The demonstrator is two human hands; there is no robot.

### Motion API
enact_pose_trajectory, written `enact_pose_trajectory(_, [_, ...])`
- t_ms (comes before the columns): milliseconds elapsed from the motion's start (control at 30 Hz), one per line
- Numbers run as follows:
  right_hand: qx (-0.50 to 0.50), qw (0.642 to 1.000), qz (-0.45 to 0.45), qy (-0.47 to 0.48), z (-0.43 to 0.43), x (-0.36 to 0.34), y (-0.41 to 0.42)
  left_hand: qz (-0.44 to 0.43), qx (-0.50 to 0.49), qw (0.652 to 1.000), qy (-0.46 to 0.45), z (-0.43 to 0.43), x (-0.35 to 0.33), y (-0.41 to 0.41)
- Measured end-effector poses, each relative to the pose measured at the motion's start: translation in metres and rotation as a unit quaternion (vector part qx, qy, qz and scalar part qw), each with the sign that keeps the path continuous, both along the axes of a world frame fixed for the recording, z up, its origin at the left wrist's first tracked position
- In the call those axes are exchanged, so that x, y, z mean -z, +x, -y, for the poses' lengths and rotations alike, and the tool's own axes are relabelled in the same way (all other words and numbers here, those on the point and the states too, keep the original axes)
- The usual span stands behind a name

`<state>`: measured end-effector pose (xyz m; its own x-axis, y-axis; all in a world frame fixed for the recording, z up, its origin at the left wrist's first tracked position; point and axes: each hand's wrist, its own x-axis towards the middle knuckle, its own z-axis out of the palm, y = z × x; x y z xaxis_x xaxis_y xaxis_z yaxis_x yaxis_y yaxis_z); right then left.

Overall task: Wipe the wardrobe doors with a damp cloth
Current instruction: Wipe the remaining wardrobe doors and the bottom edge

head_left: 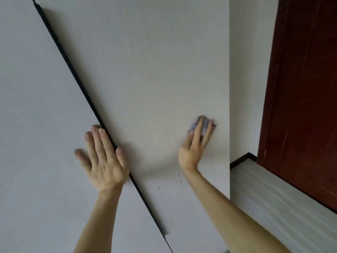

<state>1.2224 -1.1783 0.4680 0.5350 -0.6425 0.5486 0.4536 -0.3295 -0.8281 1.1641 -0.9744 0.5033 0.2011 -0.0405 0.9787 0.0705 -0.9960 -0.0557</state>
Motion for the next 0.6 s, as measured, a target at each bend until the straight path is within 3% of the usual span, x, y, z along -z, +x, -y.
enact_pose_trajectory(67, [-0.022,0.980,0.073,-0.183,-0.044,0.023,-0.029,0.007,-0.003,1.000,0.009,-0.002,0.000,0.000])
enact_pose_trajectory(167, [-0.050,0.863,0.209,-0.458,-0.053,0.057,-0.045,0.011,-0.001,1.000,0.014,-0.005,-0.001,-0.001])
enact_pose_trajectory(200, [-0.053,0.831,0.220,-0.508,-0.039,0.062,-0.042,0.008,0.007,1.000,0.013,-0.005,-0.001,-0.002])
enact_pose_trajectory(267, [-0.052,0.807,0.203,-0.553,-0.005,0.061,-0.029,0.008,0.007,1.000,0.015,-0.003,-0.001,-0.003])
enact_pose_trajectory(300, [-0.047,0.815,0.185,-0.547,0.014,0.058,-0.019,0.008,0.005,1.000,0.014,-0.001,-0.001,-0.002])
enact_pose_trajectory(367, [-0.024,0.873,0.134,-0.469,0.052,0.052,-0.002,0.010,0.007,1.000,0.012,0.000,0.001,-0.002])
enact_pose_trajectory(467, [-0.005,0.980,0.020,-0.197,0.086,0.036,0.018,0.013,0.001,1.000,0.009,0.001,0.003,0.002])
enact_pose_trajectory(533, [-0.001,0.999,-0.047,0.014,0.075,0.027,0.023,0.016,0.003,1.000,0.006,0.002,0.003,0.003])
enact_pose_trajectory(600, [0.021,0.997,-0.055,0.057,0.041,0.022,0.017,0.025,-0.003,1.000,0.009,0.001,0.003,0.004])
